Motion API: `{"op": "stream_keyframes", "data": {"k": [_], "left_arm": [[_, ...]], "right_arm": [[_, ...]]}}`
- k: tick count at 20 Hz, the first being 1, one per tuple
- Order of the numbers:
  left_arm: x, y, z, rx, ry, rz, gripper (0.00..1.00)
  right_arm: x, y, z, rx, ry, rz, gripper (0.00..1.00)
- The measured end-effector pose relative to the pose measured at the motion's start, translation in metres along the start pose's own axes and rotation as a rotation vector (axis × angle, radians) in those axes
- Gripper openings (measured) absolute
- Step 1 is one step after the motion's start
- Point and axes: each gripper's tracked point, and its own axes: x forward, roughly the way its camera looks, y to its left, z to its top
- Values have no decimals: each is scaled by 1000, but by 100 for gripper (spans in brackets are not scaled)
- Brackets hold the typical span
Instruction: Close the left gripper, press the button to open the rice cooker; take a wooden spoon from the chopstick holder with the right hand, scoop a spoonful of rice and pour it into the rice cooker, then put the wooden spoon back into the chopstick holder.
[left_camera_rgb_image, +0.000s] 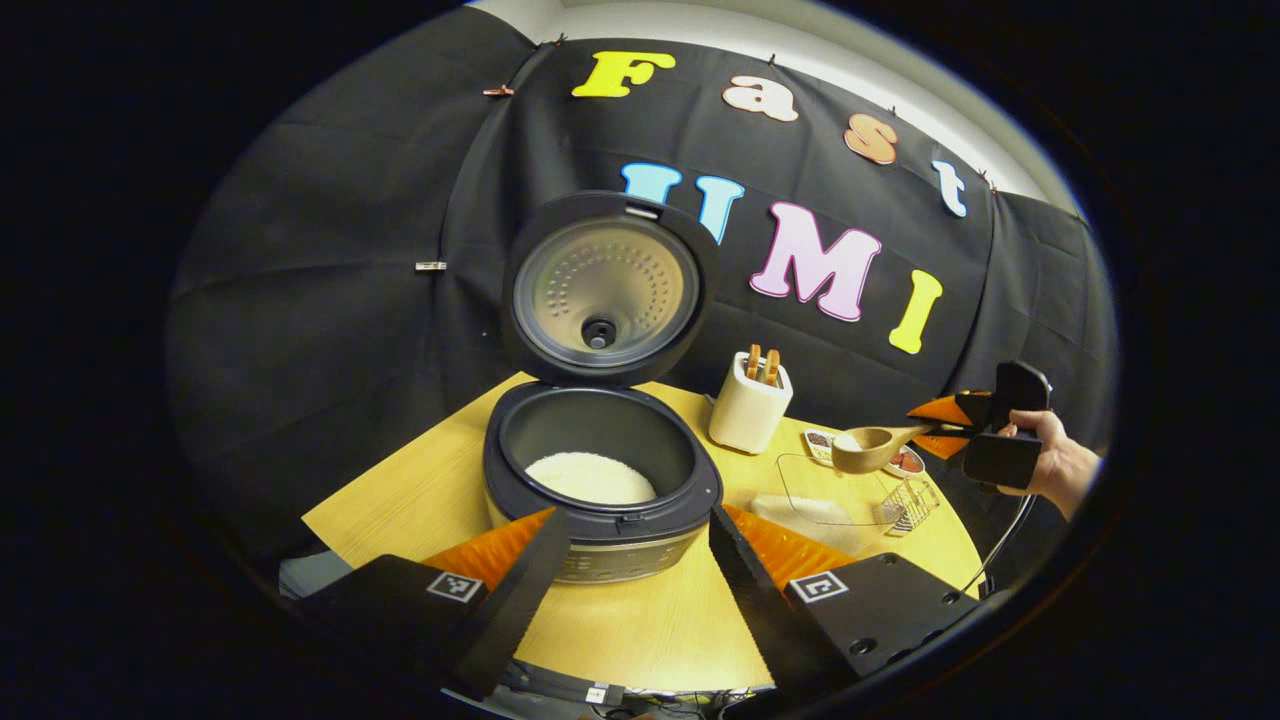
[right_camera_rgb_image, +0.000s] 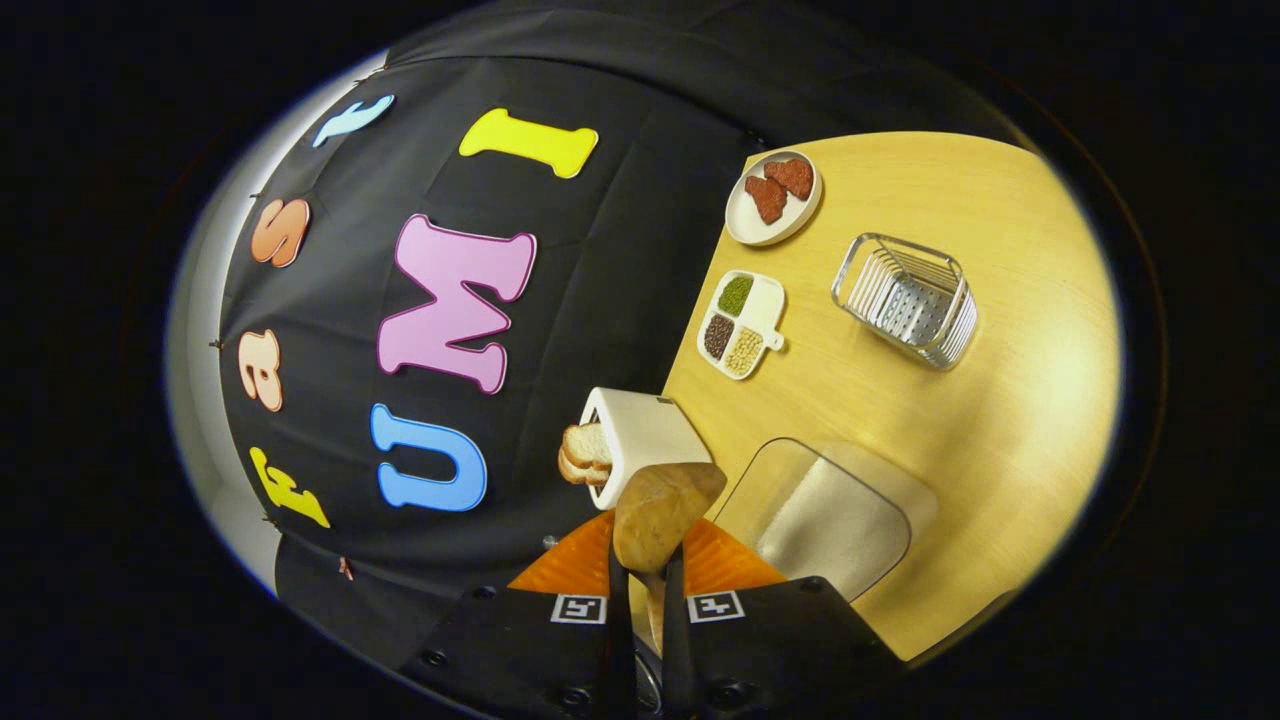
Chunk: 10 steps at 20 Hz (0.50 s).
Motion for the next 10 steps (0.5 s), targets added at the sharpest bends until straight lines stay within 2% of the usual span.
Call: {"op": "stream_keyframes", "data": {"k": [6, 10], "left_arm": [[-8, 31, 2, -33, -20, 67, 96], [-13, 52, 2, -42, -25, 102, 96]], "right_arm": [[6, 58, -58, -23, 91, 98, 15], [14, 82, -108, -75, 159, 137, 14]]}}
